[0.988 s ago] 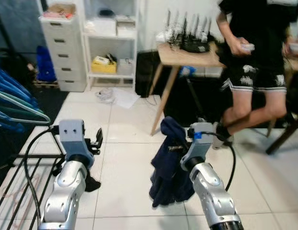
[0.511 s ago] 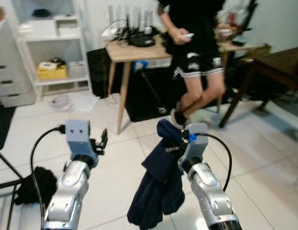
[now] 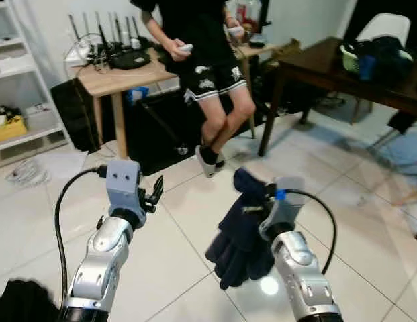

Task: Hang hanger

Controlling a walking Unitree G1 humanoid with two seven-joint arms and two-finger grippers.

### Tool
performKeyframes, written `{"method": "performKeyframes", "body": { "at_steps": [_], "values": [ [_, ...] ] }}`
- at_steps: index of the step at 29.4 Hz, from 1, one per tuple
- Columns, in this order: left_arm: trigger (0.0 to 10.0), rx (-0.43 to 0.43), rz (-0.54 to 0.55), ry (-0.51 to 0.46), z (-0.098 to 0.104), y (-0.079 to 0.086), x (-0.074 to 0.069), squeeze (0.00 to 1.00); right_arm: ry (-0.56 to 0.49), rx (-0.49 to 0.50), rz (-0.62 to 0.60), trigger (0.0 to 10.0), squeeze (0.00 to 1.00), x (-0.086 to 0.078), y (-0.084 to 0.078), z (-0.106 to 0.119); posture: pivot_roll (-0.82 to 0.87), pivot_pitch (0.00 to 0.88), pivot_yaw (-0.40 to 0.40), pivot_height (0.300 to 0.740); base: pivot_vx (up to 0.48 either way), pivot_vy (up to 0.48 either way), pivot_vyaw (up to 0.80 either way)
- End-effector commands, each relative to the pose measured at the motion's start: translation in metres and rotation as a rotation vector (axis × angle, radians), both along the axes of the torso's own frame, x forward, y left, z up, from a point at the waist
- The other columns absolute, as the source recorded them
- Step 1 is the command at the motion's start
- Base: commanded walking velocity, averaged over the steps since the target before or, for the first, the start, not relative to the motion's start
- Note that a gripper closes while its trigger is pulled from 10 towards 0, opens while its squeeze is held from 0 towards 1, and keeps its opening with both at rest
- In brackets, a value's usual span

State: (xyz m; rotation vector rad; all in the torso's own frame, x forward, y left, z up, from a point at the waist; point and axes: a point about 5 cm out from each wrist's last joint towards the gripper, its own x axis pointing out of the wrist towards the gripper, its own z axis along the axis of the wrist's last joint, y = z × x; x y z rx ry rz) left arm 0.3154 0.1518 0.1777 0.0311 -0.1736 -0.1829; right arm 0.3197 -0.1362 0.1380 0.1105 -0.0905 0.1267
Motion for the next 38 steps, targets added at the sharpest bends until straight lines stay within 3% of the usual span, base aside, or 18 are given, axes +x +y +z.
{"method": "performKeyframes", "body": {
  "at_steps": [1,4,10,16,22,25,27,32,38],
  "values": [
    [10.0,0.009,0.007,0.035,-0.005,0.005,0.001,0.00,0.002,0.007,-0.011,10.0,0.00,0.000,0.002,-0.004,0.05,0.122,0.081,0.740,0.000,0.000,-0.80],
    [10.0,-0.002,0.019,0.038,-0.005,0.007,0.001,0.00,0.000,0.000,-0.011,10.0,0.00,0.000,0.004,-0.004,0.05,0.124,0.081,0.740,0.000,0.000,-0.80],
    [10.0,-0.130,0.081,0.048,-0.006,0.015,0.002,0.00,-0.010,0.004,0.009,10.0,0.00,0.002,0.007,0.001,0.05,0.140,0.056,0.740,0.000,0.000,-0.80],
    [10.0,-0.111,0.119,0.051,-0.006,0.023,-0.001,0.00,-0.012,0.012,0.016,10.0,0.00,0.002,0.008,0.003,0.04,0.131,0.044,0.740,0.000,0.000,-0.80],
    [10.0,-0.070,0.088,0.072,-0.007,0.017,-0.001,0.00,-0.012,0.033,0.021,10.0,0.00,0.006,0.009,0.004,0.04,0.150,0.029,0.740,0.000,0.000,-0.80],
    [10.0,-0.103,0.104,0.065,-0.004,0.017,-0.003,0.00,-0.022,0.039,0.033,10.0,0.00,0.008,0.009,0.011,0.04,0.129,0.015,0.740,0.000,0.000,-0.80],
    [10.0,-0.117,0.132,0.060,-0.003,0.020,-0.001,0.00,-0.030,0.023,0.046,10.0,0.00,0.012,0.009,0.016,0.04,0.164,0.001,0.740,0.000,0.000,-0.80],
    [10.0,-0.039,0.129,0.040,-0.004,0.017,-0.003,0.00,-0.031,0.000,0.060,10.0,0.00,0.017,0.010,0.017,0.04,0.150,-0.012,0.740,0.000,0.000,-0.80],
    [10.0,-0.108,0.158,0.056,-0.002,0.020,-0.002,0.00,-0.035,0.014,0.067,10.0,0.00,0.019,0.013,0.021,0.03,0.163,-0.022,0.740,0.000,0.000,-0.80]
  ]
}}
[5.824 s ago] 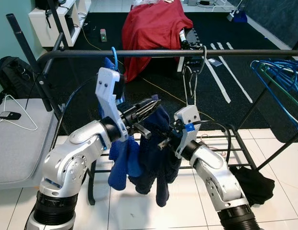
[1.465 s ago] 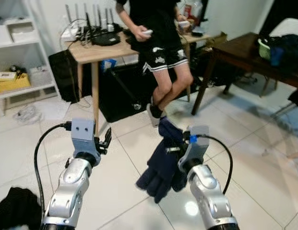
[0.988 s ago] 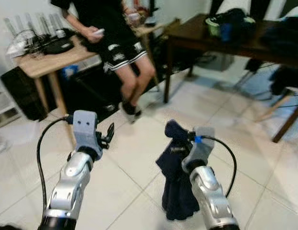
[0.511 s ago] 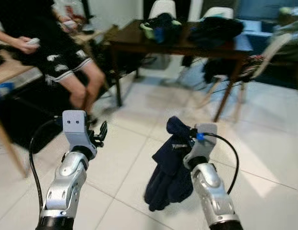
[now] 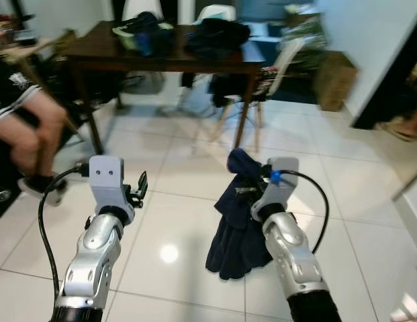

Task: Hang hanger

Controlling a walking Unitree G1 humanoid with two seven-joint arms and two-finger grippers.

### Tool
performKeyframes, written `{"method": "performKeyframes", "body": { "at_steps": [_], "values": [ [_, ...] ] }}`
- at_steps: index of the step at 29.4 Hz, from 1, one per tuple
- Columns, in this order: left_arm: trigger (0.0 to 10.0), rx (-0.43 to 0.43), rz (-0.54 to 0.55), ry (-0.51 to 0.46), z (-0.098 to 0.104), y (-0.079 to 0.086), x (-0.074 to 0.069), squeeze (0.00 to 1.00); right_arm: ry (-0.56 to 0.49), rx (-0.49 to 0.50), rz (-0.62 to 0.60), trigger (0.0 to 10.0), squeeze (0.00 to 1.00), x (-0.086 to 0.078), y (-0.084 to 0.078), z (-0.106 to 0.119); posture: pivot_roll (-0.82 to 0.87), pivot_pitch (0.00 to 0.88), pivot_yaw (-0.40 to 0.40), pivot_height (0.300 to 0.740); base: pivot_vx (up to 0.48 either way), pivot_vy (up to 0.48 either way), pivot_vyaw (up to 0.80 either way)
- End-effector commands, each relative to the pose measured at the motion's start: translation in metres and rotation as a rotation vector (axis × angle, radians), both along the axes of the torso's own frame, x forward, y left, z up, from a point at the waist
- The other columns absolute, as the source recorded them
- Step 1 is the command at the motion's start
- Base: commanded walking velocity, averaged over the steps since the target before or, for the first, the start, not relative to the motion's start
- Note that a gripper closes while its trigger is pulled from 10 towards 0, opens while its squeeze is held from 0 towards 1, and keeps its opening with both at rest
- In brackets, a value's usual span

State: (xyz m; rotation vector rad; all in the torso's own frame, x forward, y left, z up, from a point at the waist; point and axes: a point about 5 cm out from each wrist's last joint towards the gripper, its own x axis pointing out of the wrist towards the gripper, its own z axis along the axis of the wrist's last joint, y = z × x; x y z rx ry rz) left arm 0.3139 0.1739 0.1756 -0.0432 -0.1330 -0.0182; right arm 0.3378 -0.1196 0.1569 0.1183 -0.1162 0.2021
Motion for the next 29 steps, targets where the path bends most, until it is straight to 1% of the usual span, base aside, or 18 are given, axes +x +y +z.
{"method": "performKeyframes", "body": {
  "at_steps": [1,3,4,6,7,8,11,15,16,17,20,21,24,26,29],
  "values": [
    [10.0,-0.027,-0.005,0.005,0.000,-0.002,-0.001,0.00,-0.006,0.007,0.001,10.0,0.00,0.002,-0.002,0.003,0.03,0.153,-0.017,0.740,0.000,0.000,-0.80],
    [10.0,-0.023,-0.010,0.002,0.000,-0.002,-0.001,0.00,-0.007,0.004,0.007,10.0,0.00,0.002,-0.001,0.003,0.03,0.153,-0.017,0.740,0.000,0.000,-0.80],
    [10.0,-0.014,0.007,-0.006,-0.001,-0.001,-0.004,0.00,-0.010,-0.002,0.010,10.0,0.00,-0.001,-0.001,0.003,0.03,0.135,-0.016,0.740,0.000,0.000,-0.80],
    [10.0,-0.019,0.018,-0.010,0.001,-0.001,-0.004,0.00,-0.006,0.009,0.010,10.0,0.00,-0.001,-0.002,0.004,0.03,0.132,-0.017,0.740,0.000,0.000,-0.80],
    [10.0,-0.023,0.024,-0.013,0.002,-0.001,-0.004,0.00,-0.004,0.017,0.011,10.0,0.00,-0.002,-0.002,0.005,0.03,0.132,-0.017,0.740,0.000,0.000,-0.80],
    [10.0,-0.014,0.021,-0.015,0.003,-0.001,-0.003,0.00,-0.001,0.014,0.022,10.0,0.00,-0.001,-0.001,0.005,0.03,0.157,-0.017,0.740,0.000,0.000,-0.80],
    [10.0,0.003,0.019,-0.027,0.003,-0.002,-0.004,0.00,-0.001,0.000,0.048,10.0,0.00,0.001,0.001,0.005,0.03,0.146,-0.024,0.740,0.000,0.000,-0.80],
    [10.0,-0.002,0.023,-0.036,0.003,-0.001,-0.006,0.00,-0.007,0.002,0.065,10.0,0.00,0.000,0.003,0.008,0.02,0.133,-0.035,0.740,0.000,0.000,-0.80],
    [10.0,-0.002,0.023,-0.036,0.003,-0.001,-0.006,0.00,-0.007,0.002,0.065,10.0,0.00,0.000,0.003,0.008,0.02,0.133,-0.035,0.740,0.000,0.000,-0.80],
    [10.0,-0.003,0.023,-0.039,0.004,-0.002,-0.005,0.00,0.004,0.007,0.090,10.0,0.00,0.002,0.005,0.008,0.02,0.145,-0.040,0.740,0.000,0.000,-0.71],
    [10.0,-0.003,0.022,-0.045,0.006,-0.003,-0.004,0.00,0.011,-0.008,0.143,10.0,0.00,0.004,0.012,0.008,0.03,0.148,-0.045,0.740,0.000,0.000,0.00],
    [10.0,0.003,0.020,-0.049,0.005,-0.002,-0.008,0.00,0.029,-0.027,0.174,10.0,0.00,0.002,0.016,0.003,0.03,0.145,-0.051,0.740,0.000,0.000,0.00],
    [10.0,0.003,0.024,-0.055,0.005,-0.002,-0.011,0.00,0.039,-0.028,0.179,10.0,0.00,0.000,0.017,0.001,0.03,0.128,-0.053,0.740,0.000,0.000,0.00],
    [10.0,-0.005,0.026,-0.059,0.007,-0.001,-0.011,0.00,0.039,-0.020,0.180,10.0,0.00,-0.001,0.018,0.002,0.03,0.122,-0.056,0.740,0.000,0.000,0.00],
    [10.0,-0.015,0.022,-0.086,0.013,-0.002,-0.007,0.00,0.030,-0.025,0.187,10.0,0.00,0.001,0.018,0.003,0.03,0.143,-0.057,0.740,0.189,0.000,0.00]
  ]
}}
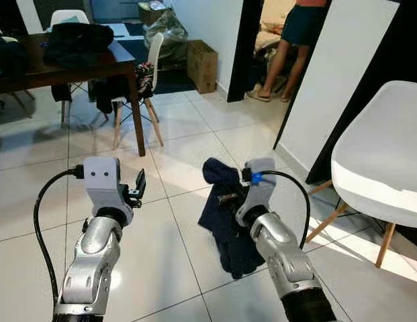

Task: Hang hanger

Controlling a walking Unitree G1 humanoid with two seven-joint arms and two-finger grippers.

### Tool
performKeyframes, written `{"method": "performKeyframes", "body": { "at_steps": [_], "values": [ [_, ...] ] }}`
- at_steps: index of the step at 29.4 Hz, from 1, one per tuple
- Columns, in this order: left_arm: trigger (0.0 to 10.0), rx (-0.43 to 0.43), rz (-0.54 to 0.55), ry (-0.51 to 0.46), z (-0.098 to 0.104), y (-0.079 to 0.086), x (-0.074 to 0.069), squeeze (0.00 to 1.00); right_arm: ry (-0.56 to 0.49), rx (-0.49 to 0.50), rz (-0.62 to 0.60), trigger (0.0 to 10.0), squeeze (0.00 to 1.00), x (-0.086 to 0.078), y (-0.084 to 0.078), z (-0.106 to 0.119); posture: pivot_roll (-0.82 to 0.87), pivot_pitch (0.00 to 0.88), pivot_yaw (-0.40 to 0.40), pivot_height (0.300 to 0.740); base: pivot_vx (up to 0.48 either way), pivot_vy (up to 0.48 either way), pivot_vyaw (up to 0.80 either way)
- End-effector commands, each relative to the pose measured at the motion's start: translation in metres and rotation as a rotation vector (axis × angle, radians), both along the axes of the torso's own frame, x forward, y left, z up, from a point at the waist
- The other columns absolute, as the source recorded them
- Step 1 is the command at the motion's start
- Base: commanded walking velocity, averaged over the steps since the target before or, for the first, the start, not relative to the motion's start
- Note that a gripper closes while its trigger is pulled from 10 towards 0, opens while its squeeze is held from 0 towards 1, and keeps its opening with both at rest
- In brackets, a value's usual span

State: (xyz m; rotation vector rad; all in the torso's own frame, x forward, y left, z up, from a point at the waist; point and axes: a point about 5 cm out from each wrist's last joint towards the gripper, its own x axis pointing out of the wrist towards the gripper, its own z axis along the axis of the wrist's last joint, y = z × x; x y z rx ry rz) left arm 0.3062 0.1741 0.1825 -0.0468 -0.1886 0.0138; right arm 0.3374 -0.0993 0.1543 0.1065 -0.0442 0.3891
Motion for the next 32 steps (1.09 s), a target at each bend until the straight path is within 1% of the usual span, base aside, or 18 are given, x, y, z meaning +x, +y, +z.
{"method": "performKeyframes", "body": {
  "at_steps": [1,4,5,7,8,10,14,16,19,23,27,31,32],
  "values": [
    [10.0,-0.008,-0.011,-0.031,0.006,-0.002,0.001,0.00,-0.028,0.006,-0.003,10.0,0.00,0.001,-0.002,0.006,0.03,0.143,-0.057,0.740,0.292,0.000,0.00],
    [10.0,-0.012,-0.014,-0.035,0.007,-0.003,0.000,0.00,-0.028,0.007,-0.006,10.0,0.00,0.001,-0.003,0.005,0.03,0.120,-0.050,0.740,0.333,0.000,0.00],
    [10.0,-0.018,-0.017,-0.039,0.009,-0.003,0.001,0.00,-0.031,0.024,-0.012,10.0,0.00,0.001,-0.004,0.006,0.03,0.108,-0.047,0.740,0.371,0.000,0.00],
    [10.0,-0.021,-0.019,-0.042,0.011,-0.004,0.002,0.00,-0.031,0.039,-0.015,10.0,0.00,0.001,-0.005,0.008,0.03,0.112,-0.047,0.740,0.368,0.000,0.00],
    [10.0,-0.009,-0.024,-0.039,0.012,-0.005,0.003,0.00,-0.034,0.035,-0.015,10.0,0.00,0.002,-0.005,0.009,0.03,0.134,-0.048,0.740,0.371,0.000,0.00],
    [10.0,-0.003,-0.033,-0.044,0.014,-0.007,0.004,0.00,-0.039,0.017,-0.007,10.0,0.00,0.002,-0.005,0.009,0.04,0.139,-0.050,0.740,0.371,0.000,0.00],
    [10.0,-0.003,-0.033,-0.041,0.013,-0.007,0.002,0.00,-0.036,-0.003,0.009,10.0,0.00,0.000,-0.002,0.005,0.04,0.113,-0.049,0.740,0.369,0.000,0.00],
    [10.0,-0.007,-0.031,-0.041,0.013,-0.006,0.001,0.00,-0.033,0.006,0.013,10.0,0.00,0.000,-0.001,0.006,0.04,0.118,-0.050,0.740,0.368,0.000,0.00],
    [10.0,-0.003,-0.031,-0.043,0.015,-0.006,0.002,0.00,-0.034,-0.018,0.039,10.0,0.00,0.000,0.003,0.006,0.04,0.131,-0.052,0.740,0.371,0.000,0.00],
    [10.0,-0.002,-0.029,-0.047,0.016,-0.006,0.002,0.00,-0.046,-0.052,0.072,10.0,0.00,-0.002,0.008,0.006,0.04,0.110,-0.052,0.740,0.371,0.000,0.00],
    [10.0,0.000,-0.031,-0.052,0.019,-0.005,0.003,0.00,-0.057,-0.063,0.087,10.0,0.00,-0.002,0.012,0.008,0.04,0.122,-0.053,0.740,0.372,0.000,0.00],
    [10.0,0.003,-0.032,-0.052,0.019,-0.005,0.004,0.00,-0.064,-0.071,0.092,10.0,0.00,-0.002,0.014,0.008,0.04,0.118,-0.050,0.740,0.371,0.000,0.00],
    [10.0,-0.002,-0.030,-0.049,0.018,-0.004,0.003,0.00,-0.067,-0.076,0.092,10.0,0.00,-0.002,0.014,0.008,0.04,0.105,-0.048,0.740,0.375,0.000,0.60]
  ]
}}
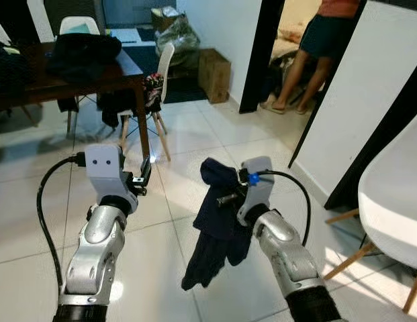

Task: Hang hanger

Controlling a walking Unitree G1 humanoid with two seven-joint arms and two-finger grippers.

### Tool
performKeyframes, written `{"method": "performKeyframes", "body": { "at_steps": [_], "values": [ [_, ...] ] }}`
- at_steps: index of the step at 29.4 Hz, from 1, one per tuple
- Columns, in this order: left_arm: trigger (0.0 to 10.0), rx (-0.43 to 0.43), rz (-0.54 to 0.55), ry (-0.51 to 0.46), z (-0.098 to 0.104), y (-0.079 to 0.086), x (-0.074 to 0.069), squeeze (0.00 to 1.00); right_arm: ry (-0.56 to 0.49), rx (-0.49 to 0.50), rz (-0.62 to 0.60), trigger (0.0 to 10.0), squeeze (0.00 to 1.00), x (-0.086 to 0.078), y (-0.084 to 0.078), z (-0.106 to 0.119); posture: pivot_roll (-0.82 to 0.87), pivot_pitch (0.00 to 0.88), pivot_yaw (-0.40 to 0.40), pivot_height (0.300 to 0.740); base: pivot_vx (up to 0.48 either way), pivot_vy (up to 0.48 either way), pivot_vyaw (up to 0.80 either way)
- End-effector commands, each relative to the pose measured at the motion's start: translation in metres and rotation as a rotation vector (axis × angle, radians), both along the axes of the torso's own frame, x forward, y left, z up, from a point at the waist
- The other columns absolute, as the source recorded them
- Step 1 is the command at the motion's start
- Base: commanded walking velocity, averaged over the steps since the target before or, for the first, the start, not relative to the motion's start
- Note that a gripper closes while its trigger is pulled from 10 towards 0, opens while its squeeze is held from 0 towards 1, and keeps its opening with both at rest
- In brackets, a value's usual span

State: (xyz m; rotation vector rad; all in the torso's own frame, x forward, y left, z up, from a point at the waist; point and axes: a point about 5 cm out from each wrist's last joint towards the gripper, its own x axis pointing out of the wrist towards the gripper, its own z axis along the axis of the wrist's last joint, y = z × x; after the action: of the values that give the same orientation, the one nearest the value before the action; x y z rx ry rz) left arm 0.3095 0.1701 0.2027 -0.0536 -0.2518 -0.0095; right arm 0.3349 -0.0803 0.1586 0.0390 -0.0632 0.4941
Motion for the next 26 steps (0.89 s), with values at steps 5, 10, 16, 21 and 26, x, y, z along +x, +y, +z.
{"method": "performKeyframes", "body": {
  "at_steps": [5,10,16,21,26],
  "values": [
    [10.0,-0.003,-0.012,0.014,-0.0001,-0.0005,0.0011,0.00,-0.037,-0.010,-0.015,10.0,0.00,0.0011,-0.0055,0.0064,0.04,0.120,-0.049,0.740,0.371,0.000,0.63],
    [10.0,-0.006,-0.008,0.019,-0.0015,0.0011,0.0013,0.00,-0.050,-0.038,-0.002,10.0,0.00,0.0008,-0.0046,0.0056,0.04,0.102,-0.053,0.740,0.354,0.000,0.67],
    [10.0,-0.005,-0.005,0.006,0.0034,0.0021,0.0030,0.00,-0.059,-0.007,0.003,10.0,0.00,0.0017,-0.0026,0.0105,0.04,0.117,-0.062,0.740,0.356,0.000,0.50],
    [10.0,-0.006,-0.005,0.002,0.0040,0.0028,0.0034,0.00,-0.049,0.017,0.006,10.0,0.00,0.0020,-0.0017,0.0093,0.04,0.120,-0.064,0.740,0.370,0.000,0.00],
    [10.0,-0.014,0.004,0.003,0.0049,0.0036,0.0041,0.00,-0.044,0.017,0.000,10.0,0.00,0.0031,-0.0035,0.0104,0.04,0.137,-0.065,0.740,0.397,0.000,0.00]
  ]
}}
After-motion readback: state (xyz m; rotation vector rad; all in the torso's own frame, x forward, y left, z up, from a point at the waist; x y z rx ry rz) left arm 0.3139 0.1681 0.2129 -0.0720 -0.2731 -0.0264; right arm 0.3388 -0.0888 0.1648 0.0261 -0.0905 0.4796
